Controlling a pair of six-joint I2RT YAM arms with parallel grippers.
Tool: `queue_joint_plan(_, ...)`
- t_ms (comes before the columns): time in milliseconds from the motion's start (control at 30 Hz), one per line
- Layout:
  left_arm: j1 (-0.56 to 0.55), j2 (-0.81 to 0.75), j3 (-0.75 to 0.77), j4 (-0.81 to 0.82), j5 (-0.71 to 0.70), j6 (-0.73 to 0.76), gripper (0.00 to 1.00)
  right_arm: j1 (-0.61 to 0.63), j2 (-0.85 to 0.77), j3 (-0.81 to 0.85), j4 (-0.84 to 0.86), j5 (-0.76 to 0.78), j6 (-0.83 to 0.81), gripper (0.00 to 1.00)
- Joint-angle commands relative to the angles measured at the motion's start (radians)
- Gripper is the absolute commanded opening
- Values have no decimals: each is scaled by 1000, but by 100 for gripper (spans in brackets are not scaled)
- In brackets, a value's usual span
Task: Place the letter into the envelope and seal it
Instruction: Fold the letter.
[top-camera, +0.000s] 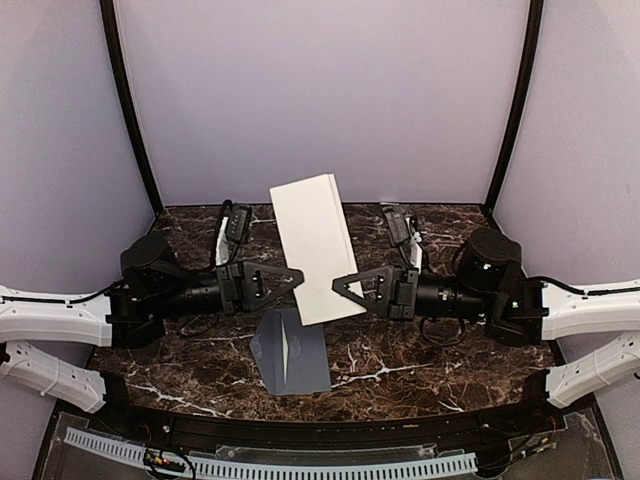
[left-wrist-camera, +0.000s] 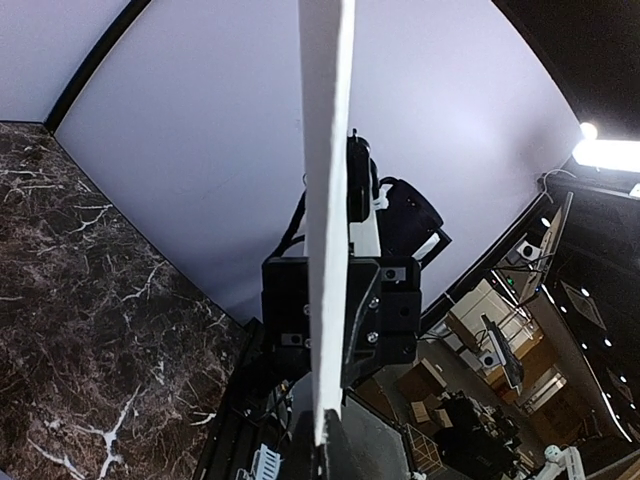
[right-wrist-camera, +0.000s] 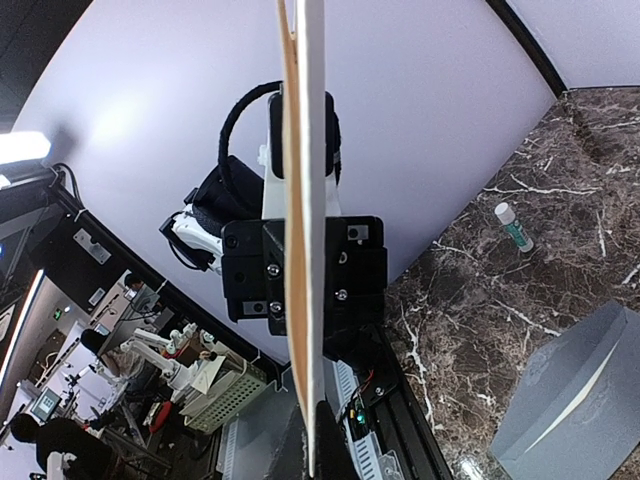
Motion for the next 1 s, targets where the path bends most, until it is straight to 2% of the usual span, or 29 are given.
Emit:
queue_joint_plan(0, -3, -38, -18, 67, -20, 4, 0, 6, 7, 1, 43, -25, 10, 0)
queue_joint_plan(100, 2, -46, -10, 51, -20, 6, 14, 8, 7, -1, 44, -26, 10, 0)
queue_joint_plan(133, 5, -46, -7, 50, -19, 6, 23, 8, 7, -2, 43, -25, 9, 0)
queue_joint_plan(200, 11, -47, 4, 48, -13, 6, 29, 8, 8, -4, 45, -27, 11, 0)
queue_joint_plan(233, 13, -46, 7, 46, -14, 6, 28, 9, 8, -4, 46, -26, 12, 0)
queue_joint_plan(300, 20, -46, 12, 39, -22, 5, 10, 9, 7, -4, 47, -27, 13, 0)
queue_joint_plan(367, 29, -46, 11, 40, -27, -3, 1, 11, 6, -5, 47, -28, 11, 0)
queue_joint_plan(567, 48, -46, 10, 66, -10, -23, 0, 10, -3, -18, 47, -25, 10, 0)
queue_joint_plan(600, 53, -47, 12, 70, -8, -26, 3, 11, -5, -21, 47, -24, 10, 0)
queue_joint_plan(633, 57, -46, 13, 70, -7, -28, 18, 11, -5, -22, 47, -27, 10, 0)
queue_joint_plan(767, 94, -36, 40, 79, 18, -31, 39, 11, -5, -27, 47, -40, 10, 0)
queue_joint_plan(867, 124, -23, 60, 79, 38, -39, 43, 11, -1, -24, 41, -54, 7, 0)
queue_joint_plan(967, 156, -10, 86, 80, 61, -46, 42, 10, 6, -21, 40, -68, 5, 0)
